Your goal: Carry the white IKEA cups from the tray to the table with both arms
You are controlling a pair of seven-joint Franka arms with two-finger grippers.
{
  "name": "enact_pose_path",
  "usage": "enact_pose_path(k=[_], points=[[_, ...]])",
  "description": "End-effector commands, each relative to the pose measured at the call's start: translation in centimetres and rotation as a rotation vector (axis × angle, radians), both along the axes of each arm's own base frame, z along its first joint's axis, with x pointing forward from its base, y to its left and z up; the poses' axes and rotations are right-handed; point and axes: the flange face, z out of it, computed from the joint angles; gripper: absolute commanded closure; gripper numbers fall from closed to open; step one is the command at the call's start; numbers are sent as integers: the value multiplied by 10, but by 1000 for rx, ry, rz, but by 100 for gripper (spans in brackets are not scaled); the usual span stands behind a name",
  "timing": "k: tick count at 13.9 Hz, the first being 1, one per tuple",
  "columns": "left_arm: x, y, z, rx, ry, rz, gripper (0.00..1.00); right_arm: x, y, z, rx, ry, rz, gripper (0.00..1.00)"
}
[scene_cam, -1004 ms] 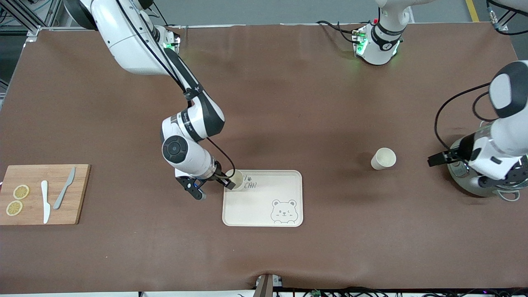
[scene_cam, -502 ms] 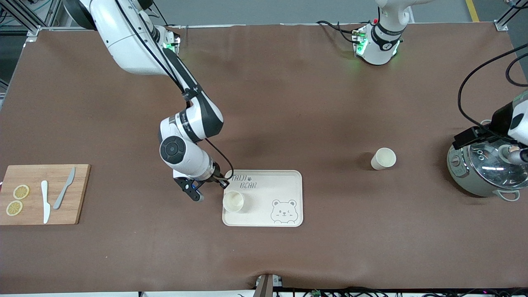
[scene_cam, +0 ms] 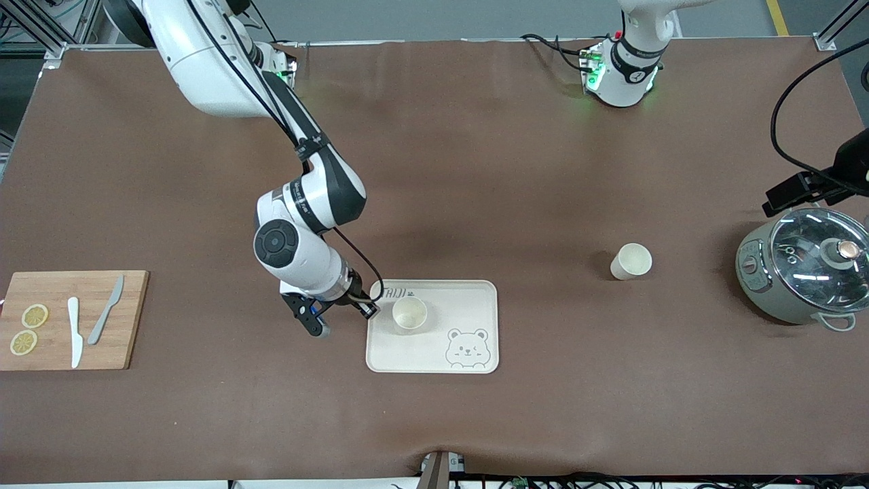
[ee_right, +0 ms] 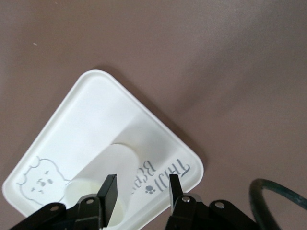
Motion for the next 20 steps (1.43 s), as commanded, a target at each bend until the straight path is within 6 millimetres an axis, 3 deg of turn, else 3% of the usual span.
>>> enact_pose_path(k=[1, 4, 6, 12, 14, 18, 20], points=[[-24, -19, 19, 18, 15, -47, 0, 8, 10, 21, 82, 29, -177, 48], [-49, -35, 17, 32, 32, -72, 0, 6, 25, 19, 97, 16, -206, 48], [-59, -34, 14, 26, 40, -71, 0, 2, 30, 12, 87, 20, -194, 48], [-73, -34, 5, 15, 16, -77, 0, 2, 44, -45, 88, -29, -202, 50], [-79, -32, 3, -13, -14, -69, 0, 1, 42, -52, 69, -33, -187, 75], [-74, -27, -1, -16, -11, -59, 0, -5, 39, -64, 11, -33, -150, 78], [-71, -28, -3, -19, -16, -58, 0, -3, 38, -61, 14, -38, -151, 100]])
